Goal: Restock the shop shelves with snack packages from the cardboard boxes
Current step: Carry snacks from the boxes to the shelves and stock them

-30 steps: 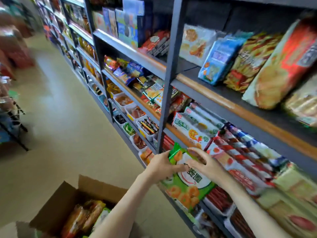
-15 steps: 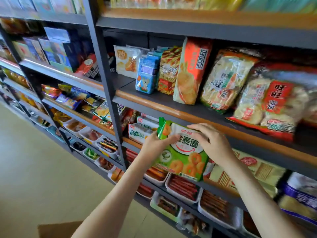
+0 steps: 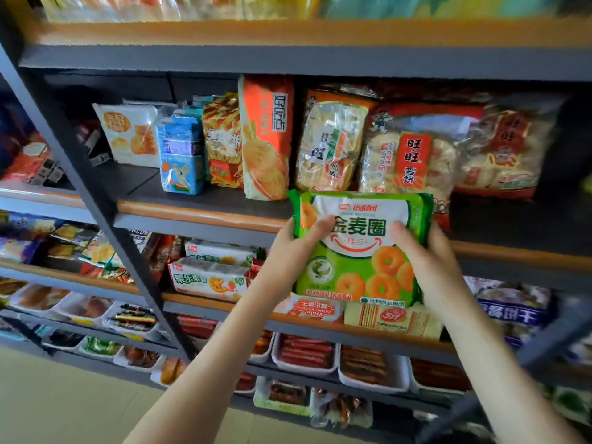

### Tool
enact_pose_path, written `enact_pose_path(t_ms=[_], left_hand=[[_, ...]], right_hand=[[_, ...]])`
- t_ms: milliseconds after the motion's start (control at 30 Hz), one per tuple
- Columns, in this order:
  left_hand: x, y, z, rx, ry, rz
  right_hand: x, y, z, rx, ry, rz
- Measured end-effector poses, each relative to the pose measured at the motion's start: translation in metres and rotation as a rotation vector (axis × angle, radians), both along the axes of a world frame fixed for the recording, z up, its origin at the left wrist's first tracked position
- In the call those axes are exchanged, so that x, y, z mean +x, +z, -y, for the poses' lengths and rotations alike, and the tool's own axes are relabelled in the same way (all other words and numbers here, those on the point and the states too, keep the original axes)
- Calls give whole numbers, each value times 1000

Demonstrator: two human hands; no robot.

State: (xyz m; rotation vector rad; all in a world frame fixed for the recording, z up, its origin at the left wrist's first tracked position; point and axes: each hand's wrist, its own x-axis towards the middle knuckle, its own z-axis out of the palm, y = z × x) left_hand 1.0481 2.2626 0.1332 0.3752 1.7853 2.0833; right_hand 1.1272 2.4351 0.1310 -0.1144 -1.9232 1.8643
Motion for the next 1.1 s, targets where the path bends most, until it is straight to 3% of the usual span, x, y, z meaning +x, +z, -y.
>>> enact_pose_path(t_ms=[233, 333, 533, 667, 867, 933, 1000, 1100], left_hand=[[-3, 20, -56, -88, -414, -158], [1, 26, -83, -143, -497, -204], [27, 34, -131, -76, -497, -198], [49, 38, -163, -30, -442, -150], [91, 38, -223, -156, -486, -201], [105, 39, -249, -311, -447, -399], [121, 41, -273, -493, -274, -689], [154, 51, -297, -377, -118, -907]], right_hand=[[43, 13, -58, -206, -332, 17], [62, 16, -77, -209, -408, 19], [94, 21, -113, -231, -439, 32], [114, 25, -144, -270, -351, 28], [163, 24, -209, -212, -340, 82], [183, 24, -237, -229, -376, 69], [206, 24, -269, -264, -440, 50], [237, 26, -314, -274, -577, -1]])
